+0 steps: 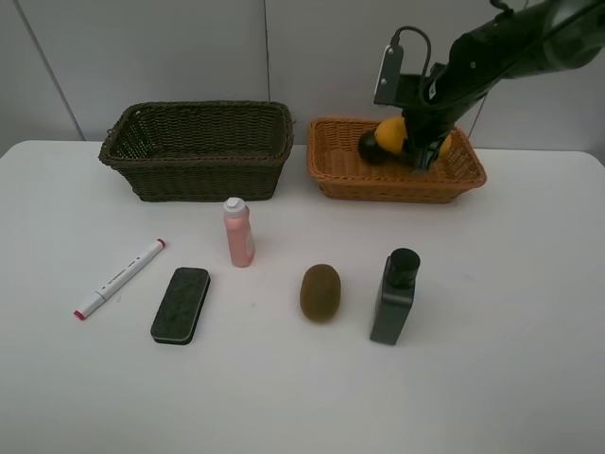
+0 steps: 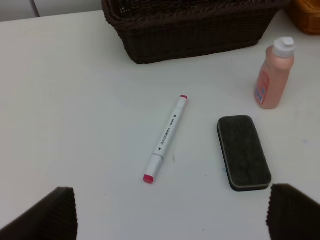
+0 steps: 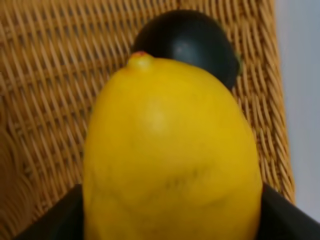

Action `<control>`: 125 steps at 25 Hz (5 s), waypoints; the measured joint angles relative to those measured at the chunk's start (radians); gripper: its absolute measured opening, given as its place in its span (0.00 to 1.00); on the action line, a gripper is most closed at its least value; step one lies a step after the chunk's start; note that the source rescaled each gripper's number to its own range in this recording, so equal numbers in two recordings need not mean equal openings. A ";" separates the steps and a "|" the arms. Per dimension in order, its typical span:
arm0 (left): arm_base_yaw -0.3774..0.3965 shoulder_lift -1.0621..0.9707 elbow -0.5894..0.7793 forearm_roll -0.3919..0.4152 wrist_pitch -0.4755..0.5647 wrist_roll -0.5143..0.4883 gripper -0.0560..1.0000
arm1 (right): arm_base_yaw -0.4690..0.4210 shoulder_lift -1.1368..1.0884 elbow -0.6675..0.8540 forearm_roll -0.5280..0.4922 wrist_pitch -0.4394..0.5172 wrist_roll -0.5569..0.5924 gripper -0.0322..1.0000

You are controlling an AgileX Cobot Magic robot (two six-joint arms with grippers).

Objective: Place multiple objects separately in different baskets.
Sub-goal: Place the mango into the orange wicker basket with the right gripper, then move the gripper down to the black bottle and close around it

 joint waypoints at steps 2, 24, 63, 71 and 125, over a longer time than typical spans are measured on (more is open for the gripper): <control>0.000 0.000 0.000 0.000 0.000 0.000 1.00 | 0.000 0.000 0.000 0.001 -0.007 0.000 0.55; 0.000 0.000 0.000 0.000 0.000 0.000 1.00 | 0.000 0.000 0.000 -0.016 0.002 0.000 1.00; 0.000 0.000 0.000 0.000 0.000 0.000 1.00 | 0.179 -0.262 -0.001 0.302 0.655 1.062 1.00; 0.000 0.000 0.000 0.000 0.000 0.000 1.00 | 0.279 -0.262 0.000 0.270 0.746 1.170 1.00; 0.000 0.000 0.000 0.000 0.000 0.000 1.00 | 0.383 -0.299 0.476 0.301 0.377 1.413 0.94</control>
